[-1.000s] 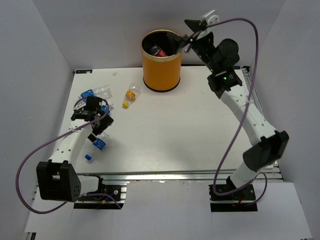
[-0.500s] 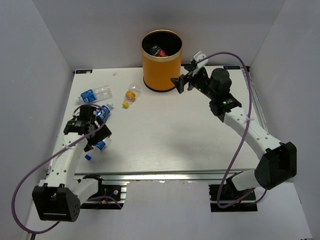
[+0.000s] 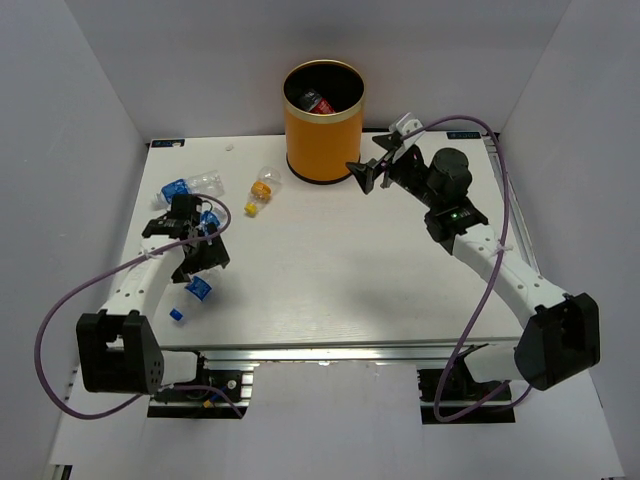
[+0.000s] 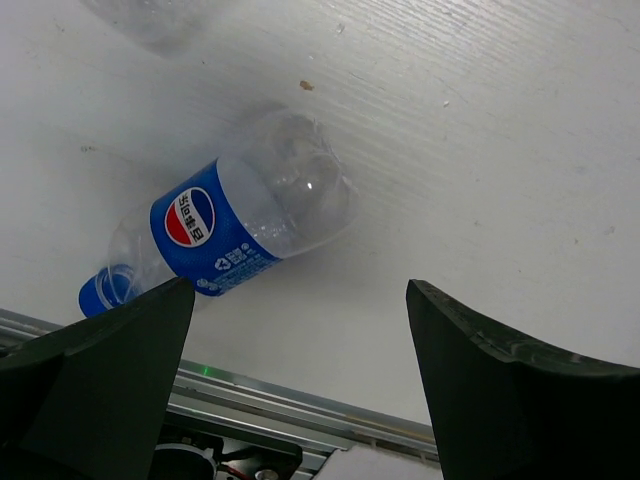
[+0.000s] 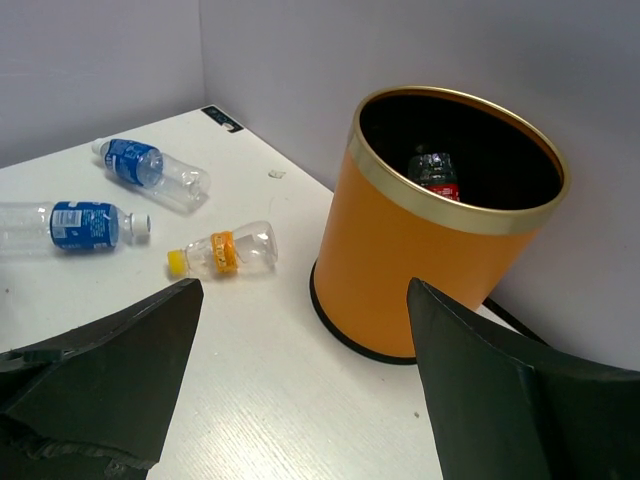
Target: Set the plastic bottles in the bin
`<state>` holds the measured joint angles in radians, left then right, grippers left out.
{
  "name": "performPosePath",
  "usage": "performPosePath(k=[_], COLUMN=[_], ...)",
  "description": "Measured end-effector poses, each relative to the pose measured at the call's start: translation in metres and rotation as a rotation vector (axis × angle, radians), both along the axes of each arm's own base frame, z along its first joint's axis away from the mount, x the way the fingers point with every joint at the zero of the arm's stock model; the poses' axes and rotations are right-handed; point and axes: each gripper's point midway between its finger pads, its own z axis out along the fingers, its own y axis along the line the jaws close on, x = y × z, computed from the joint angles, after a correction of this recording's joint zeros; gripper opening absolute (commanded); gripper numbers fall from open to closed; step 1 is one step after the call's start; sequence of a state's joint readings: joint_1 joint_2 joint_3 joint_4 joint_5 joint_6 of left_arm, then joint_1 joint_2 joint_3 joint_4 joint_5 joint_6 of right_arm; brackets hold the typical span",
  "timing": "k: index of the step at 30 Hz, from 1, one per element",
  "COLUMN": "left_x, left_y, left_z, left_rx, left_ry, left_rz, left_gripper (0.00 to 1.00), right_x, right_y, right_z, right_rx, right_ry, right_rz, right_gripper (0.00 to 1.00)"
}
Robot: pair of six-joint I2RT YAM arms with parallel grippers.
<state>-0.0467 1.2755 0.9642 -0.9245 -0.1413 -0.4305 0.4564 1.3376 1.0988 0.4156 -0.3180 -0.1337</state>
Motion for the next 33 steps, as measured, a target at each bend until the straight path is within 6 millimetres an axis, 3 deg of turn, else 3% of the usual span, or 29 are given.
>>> performPosePath(k=[14,16,21,25,26,29,33], left_x=[-0.008,-0.01,-0.011,-0.012,-0.012,-0.013,-0.012], left_y=[0.023,0.023,0.019,0.013,0.011,0.006,-0.002], left_z=[-0.073,-0.078,-0.081,-0.079,-0.079,-0.076,-0.068], left_rx=[0.135,0.137,0.117,0.092,0.087,0.074,0.045], left_ry=[0.303,0.323,0.336,0.334,0.332,0.322,0.301], left_rz=[0.044,0.048,0.051,0.054,0.057,0.061,0.075], left_gripper=[0.98,0.93,0.68,0.38,0.23,0.0,0.0], right_x=[0.022,0.027,0.033,0.032,0.032,0.032,0.032], right_y=[-0.011,-0.014,-0.017,-0.017,-0.017,-0.017,-0.021], right_z=[-0.018,-0.023,-0.032,-0.031,-0.031,-0.031,-0.034], right_rx=[0.041,0.053,0.074,0.087,0.088,0.092,0.09], right_ry=[0.058,0.081,0.13,0.128,0.128,0.131,0.136], right_rz=[0.016,0.017,0.025,0.032,0.032,0.032,0.012], right_gripper=[0.9,0.9,0.89,0.89,0.89,0.89,0.89])
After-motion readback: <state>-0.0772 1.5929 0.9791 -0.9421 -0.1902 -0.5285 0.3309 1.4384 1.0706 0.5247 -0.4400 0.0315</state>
